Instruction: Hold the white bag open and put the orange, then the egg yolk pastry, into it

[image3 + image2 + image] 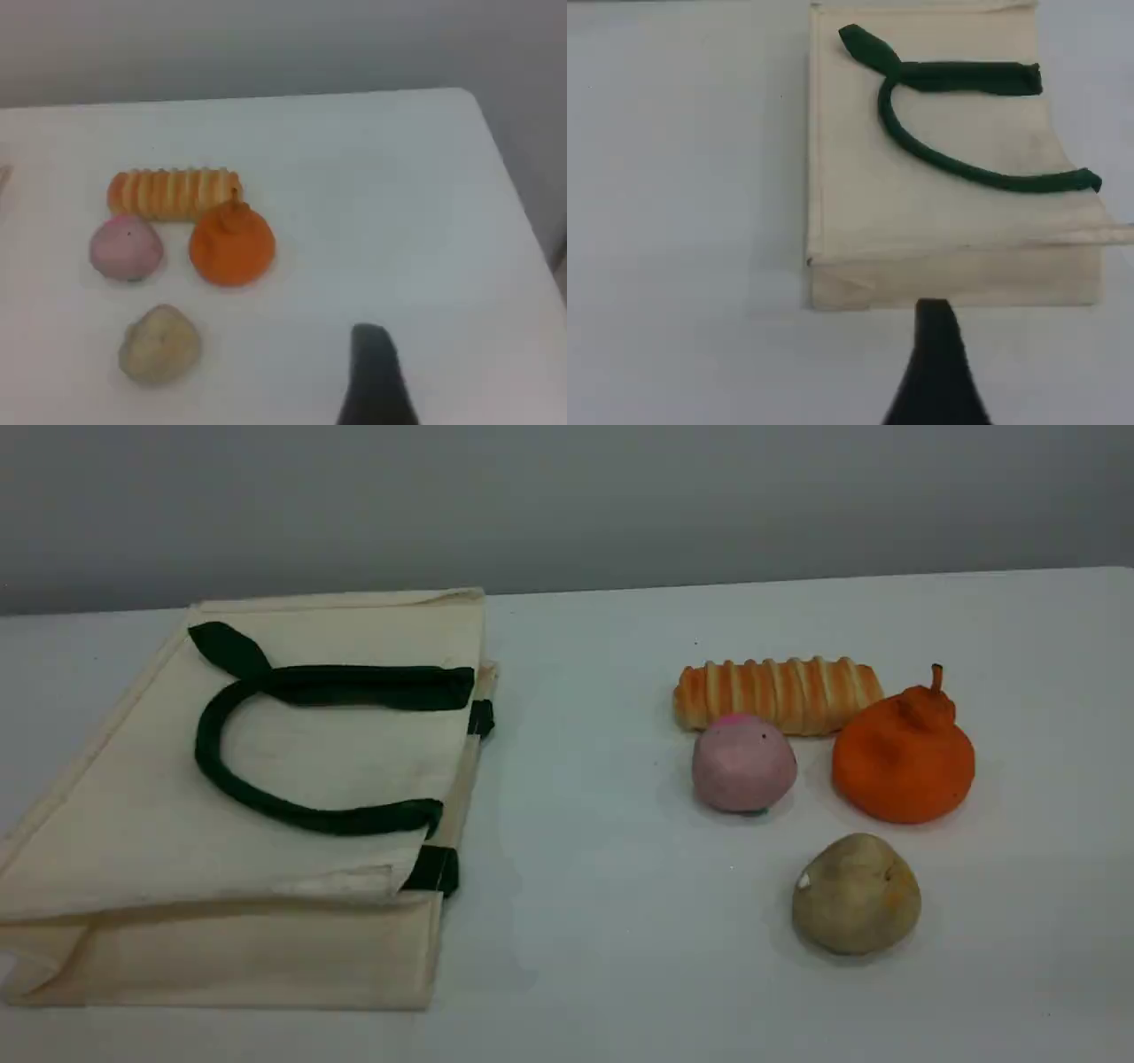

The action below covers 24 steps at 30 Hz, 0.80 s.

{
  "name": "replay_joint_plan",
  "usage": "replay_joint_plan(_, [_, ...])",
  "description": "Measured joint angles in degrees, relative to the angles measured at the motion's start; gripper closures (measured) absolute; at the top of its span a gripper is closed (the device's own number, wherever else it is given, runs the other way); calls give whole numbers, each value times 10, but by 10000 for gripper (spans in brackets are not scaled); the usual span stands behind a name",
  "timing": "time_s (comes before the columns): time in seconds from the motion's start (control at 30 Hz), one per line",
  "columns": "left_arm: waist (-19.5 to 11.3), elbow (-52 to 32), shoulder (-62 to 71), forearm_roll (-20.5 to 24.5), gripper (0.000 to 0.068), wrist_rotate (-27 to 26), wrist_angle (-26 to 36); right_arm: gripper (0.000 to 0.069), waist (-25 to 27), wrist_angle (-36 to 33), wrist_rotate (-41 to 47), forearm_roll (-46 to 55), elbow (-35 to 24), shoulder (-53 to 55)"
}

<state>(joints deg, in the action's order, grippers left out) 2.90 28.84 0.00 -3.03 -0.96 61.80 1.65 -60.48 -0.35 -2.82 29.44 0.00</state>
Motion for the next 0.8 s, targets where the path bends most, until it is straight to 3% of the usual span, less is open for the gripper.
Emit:
replay_joint_plan(0.63, [1,0,0,0,210,0,0,266,0,0,0,0,0,0])
replay_joint_plan(0.8, [2,0,0,0,210,1,0,266,0,0,3,-43,0,0])
